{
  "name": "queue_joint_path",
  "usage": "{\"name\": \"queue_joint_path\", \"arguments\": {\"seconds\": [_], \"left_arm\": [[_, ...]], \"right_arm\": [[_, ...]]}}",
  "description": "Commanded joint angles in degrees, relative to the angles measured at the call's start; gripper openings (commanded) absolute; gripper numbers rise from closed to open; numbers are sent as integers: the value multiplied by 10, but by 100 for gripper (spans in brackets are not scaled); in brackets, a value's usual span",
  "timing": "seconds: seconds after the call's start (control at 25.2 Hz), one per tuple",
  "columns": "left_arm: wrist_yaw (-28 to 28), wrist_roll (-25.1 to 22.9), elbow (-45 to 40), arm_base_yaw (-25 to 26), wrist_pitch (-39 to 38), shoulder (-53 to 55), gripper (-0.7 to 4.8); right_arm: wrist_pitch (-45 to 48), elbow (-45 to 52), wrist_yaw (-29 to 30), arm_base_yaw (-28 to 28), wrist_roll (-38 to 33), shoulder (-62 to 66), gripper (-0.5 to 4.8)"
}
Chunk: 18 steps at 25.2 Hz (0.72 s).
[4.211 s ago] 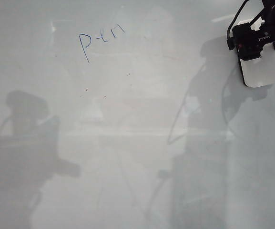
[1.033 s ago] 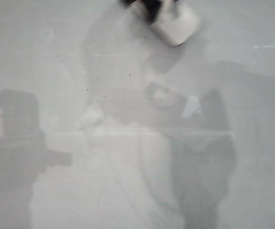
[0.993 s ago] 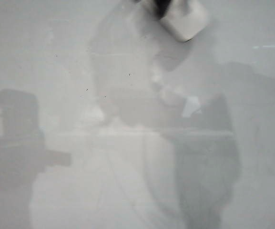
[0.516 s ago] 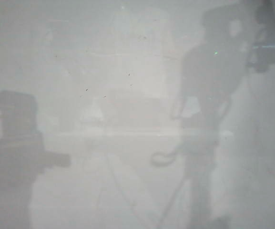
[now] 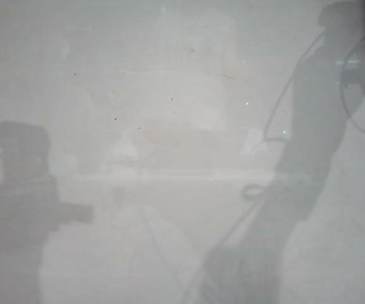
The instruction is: Grab the whiteboard eraser that is attached to the surface of the whiteboard and use it to clean the writing on the whiteboard.
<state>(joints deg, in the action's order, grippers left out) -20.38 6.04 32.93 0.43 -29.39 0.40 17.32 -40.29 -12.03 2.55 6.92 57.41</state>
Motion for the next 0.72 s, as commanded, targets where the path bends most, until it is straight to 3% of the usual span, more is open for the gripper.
{"name": "queue_joint_path", "arguments": {"seconds": [0.04,0.12,0.16,0.24,0.36,0.72], "left_arm": [[-2,0,2,0,8,0,-5],[-2,0,2,0,8,0,-5],[-2,0,2,0,7,0,-5],[-2,0,2,0,7,0,-5],[12,-5,1,0,8,1,-5],[96,-48,1,0,17,2,-5]], "right_arm": [[47,-3,44,4,-10,25,203],[62,-3,46,4,-12,40,262],[66,-3,46,4,-12,46,318],[57,-3,46,4,-11,46,478],[-35,-3,40,9,-11,-15,479],[-181,-3,25,12,-12,-180,479]]}}
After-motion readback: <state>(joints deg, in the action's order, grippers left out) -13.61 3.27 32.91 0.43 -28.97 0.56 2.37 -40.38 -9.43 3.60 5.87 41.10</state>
